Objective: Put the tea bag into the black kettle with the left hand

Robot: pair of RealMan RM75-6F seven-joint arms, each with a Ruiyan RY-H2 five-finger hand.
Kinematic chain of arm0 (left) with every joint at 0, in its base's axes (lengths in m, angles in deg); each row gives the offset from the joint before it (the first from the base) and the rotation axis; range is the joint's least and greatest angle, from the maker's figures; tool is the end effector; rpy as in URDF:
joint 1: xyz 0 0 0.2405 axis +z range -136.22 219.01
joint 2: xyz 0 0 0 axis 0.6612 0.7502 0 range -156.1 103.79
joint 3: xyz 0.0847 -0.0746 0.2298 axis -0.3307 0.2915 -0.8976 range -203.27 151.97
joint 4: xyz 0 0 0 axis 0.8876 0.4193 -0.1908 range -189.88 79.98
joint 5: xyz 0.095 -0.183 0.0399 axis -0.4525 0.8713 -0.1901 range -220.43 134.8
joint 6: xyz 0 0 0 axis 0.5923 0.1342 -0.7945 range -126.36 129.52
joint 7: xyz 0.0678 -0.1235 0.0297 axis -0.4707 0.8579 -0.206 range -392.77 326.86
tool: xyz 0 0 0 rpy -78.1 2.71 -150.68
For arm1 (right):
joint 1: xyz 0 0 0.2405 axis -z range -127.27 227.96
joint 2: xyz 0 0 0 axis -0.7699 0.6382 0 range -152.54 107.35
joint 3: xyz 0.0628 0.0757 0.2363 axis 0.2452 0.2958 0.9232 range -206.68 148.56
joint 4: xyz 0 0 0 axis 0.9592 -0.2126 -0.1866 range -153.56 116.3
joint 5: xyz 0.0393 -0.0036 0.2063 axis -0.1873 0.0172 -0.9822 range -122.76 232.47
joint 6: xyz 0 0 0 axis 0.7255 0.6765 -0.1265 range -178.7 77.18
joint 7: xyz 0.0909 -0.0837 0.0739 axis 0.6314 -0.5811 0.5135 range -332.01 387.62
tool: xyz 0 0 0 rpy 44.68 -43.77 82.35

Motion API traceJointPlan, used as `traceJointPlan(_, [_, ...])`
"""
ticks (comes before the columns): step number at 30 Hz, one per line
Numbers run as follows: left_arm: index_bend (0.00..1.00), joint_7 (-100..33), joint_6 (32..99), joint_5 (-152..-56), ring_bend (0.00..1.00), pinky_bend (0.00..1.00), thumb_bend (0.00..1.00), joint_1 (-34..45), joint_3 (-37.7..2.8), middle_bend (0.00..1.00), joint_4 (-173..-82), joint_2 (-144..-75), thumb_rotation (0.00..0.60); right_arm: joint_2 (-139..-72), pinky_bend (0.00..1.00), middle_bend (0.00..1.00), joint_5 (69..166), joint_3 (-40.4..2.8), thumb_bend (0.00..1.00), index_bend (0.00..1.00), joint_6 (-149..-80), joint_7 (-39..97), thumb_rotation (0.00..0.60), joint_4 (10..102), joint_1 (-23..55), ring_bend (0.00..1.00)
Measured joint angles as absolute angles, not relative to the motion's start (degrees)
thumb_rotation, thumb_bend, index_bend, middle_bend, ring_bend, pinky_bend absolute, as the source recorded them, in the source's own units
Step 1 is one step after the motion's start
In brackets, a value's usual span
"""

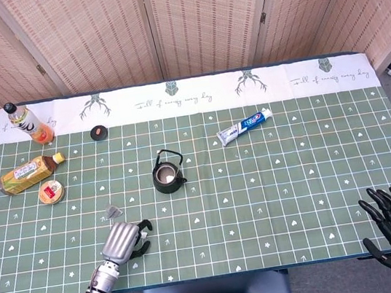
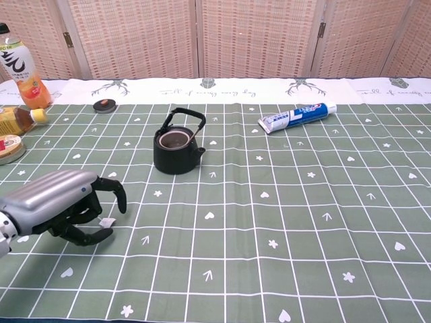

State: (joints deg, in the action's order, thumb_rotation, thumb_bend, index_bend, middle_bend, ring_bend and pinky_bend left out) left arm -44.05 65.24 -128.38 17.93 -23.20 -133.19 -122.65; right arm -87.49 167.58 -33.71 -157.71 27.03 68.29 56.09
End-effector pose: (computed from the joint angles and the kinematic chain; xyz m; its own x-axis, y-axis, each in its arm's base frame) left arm -0.2105 0.2439 -0.0546 0.3812 0.2849 0.8795 0.8878 -0.3781 -0.2624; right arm -0.2784 -0.0854 0.1670 0.3892 0.1571 0.9076 -0.8560 -0.3023 0.4194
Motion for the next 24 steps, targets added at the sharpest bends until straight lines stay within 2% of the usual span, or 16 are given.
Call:
traceJointPlan(12, [0.48, -41.48, 64.03, -127.04, 1.00, 1.00, 0.40, 16.74, -23.57, 1.00, -128.28, -124.04, 0.600, -87.64, 0.00, 0.00, 168.10, -33.79, 0.37, 0.00, -158.04, 26.83, 0.600, 67.98, 56.26, 0.06])
traceJointPlan(24, [0.51, -40.80, 63.93, -126.35, 1.00, 1.00, 0.41, 16.27, -23.99, 1.00, -127.32, -123.95, 0.600, -87.73, 0.00, 0.00, 168.22, -33.77, 0.36, 0.00, -158.02, 26.69, 0.600, 67.82, 56.30, 0.06])
